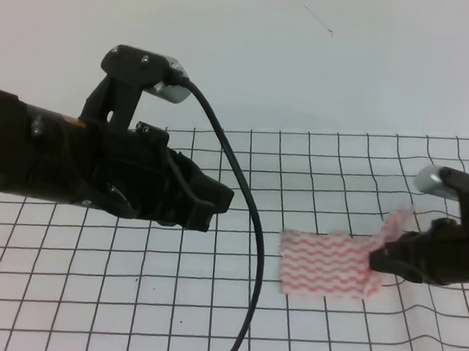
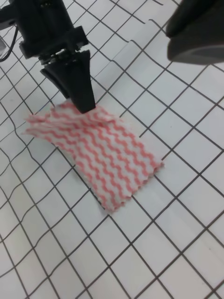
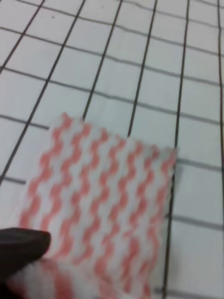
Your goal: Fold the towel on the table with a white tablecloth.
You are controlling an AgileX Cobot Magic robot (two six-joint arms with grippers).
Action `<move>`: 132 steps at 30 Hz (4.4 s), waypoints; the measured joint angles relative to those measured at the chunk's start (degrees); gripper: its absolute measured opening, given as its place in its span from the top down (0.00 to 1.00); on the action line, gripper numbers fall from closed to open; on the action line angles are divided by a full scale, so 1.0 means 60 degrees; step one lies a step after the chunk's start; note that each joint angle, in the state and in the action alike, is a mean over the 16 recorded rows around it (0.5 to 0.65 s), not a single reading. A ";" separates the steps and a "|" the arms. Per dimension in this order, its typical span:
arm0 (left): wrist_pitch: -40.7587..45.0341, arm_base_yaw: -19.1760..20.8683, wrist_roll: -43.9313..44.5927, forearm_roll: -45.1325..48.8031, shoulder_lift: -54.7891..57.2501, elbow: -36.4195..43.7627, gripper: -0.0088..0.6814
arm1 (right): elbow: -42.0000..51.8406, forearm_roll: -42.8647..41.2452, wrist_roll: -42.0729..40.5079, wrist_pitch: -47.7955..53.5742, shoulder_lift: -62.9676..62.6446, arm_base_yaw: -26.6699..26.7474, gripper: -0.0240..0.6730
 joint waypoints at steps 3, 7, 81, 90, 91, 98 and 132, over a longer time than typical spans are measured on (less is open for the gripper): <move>0.0016 0.0000 0.0015 0.0000 0.0000 0.0000 0.99 | -0.0174 -0.0034 0.0007 -0.0062 0.0122 0.0343 0.80; 0.0055 0.0000 0.0026 0.0000 0.0000 0.0000 0.99 | -0.0427 -0.0064 0.0057 -0.0100 0.0415 0.0791 0.80; 0.0544 0.0708 -0.0794 0.2489 0.0275 0.0000 0.99 | -0.2306 -0.4447 0.0808 -0.1817 0.0953 0.3979 0.56; 0.0791 0.1195 -0.0812 0.2488 0.0274 0.0000 0.99 | -0.3991 -1.1648 0.6334 -0.0569 0.0940 0.4309 0.57; 0.0810 0.1205 -0.0799 0.2470 0.0274 0.0000 0.99 | -0.4192 -1.2403 0.6937 -0.0318 0.0924 0.4283 0.57; 0.0845 0.1211 -0.0735 0.2376 0.0274 0.0000 0.99 | -0.5231 -1.5126 0.9123 0.1178 0.0828 0.4117 0.57; 0.1130 0.1211 -0.0653 0.2207 0.0274 0.0000 0.99 | -0.5400 -1.1491 0.7380 0.0752 0.2344 0.4621 0.57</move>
